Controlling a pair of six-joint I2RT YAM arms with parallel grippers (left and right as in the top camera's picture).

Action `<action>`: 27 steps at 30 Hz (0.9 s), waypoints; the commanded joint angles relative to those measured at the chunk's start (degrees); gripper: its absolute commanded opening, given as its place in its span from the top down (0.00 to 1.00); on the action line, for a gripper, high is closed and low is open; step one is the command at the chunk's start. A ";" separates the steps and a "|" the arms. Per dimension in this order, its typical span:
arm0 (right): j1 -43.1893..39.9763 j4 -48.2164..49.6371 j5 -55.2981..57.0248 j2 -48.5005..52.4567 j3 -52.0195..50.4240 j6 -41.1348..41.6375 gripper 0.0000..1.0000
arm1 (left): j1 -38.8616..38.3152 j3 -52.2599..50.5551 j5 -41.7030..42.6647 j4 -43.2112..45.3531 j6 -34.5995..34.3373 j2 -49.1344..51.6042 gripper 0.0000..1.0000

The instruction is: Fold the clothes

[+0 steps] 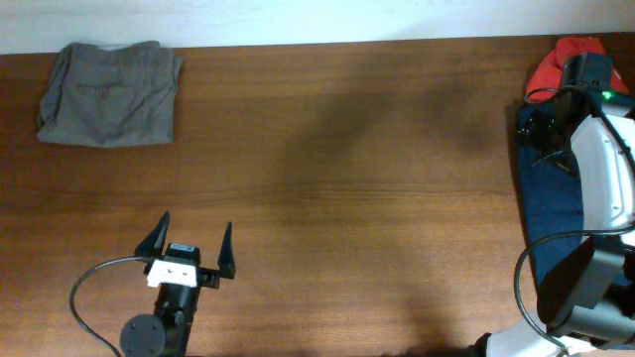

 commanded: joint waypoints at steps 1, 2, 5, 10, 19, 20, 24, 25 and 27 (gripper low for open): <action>-0.26 -0.04 0.74 -0.46 0.37 0.24 0.02 | 1.62 -5.44 -0.85 2.54 0.72 -3.41 0.01; -0.26 -0.07 0.74 -0.46 0.37 0.24 0.02 | 1.79 -5.35 -1.66 1.49 0.72 -3.32 0.01; -0.26 -0.04 0.74 -0.46 0.37 0.24 0.02 | 2.40 -5.35 -2.47 -5.95 0.90 -3.34 0.01; -0.26 -0.07 0.74 -0.46 0.37 0.24 0.02 | 3.17 -5.35 -2.19 -5.40 0.92 -3.34 0.00; -0.26 -0.07 0.74 -0.46 0.37 0.24 0.02 | 3.17 -5.35 -2.21 -5.40 0.92 -3.32 0.01; -0.26 -0.04 0.74 -0.46 0.37 0.24 0.02 | 3.17 -5.35 -2.19 -5.40 0.92 -3.32 0.01; -0.26 -0.04 0.74 -0.46 0.37 0.24 0.02 | 3.17 -5.35 -2.19 -5.40 0.92 -3.32 0.01; -0.26 -0.07 0.74 -0.44 0.37 0.24 0.02 | 3.17 -5.35 -2.21 -5.40 0.92 -3.32 0.01; -0.24 -0.04 0.74 -0.46 0.37 0.24 0.02 | 3.17 -5.35 -2.21 -5.40 0.92 -3.32 0.01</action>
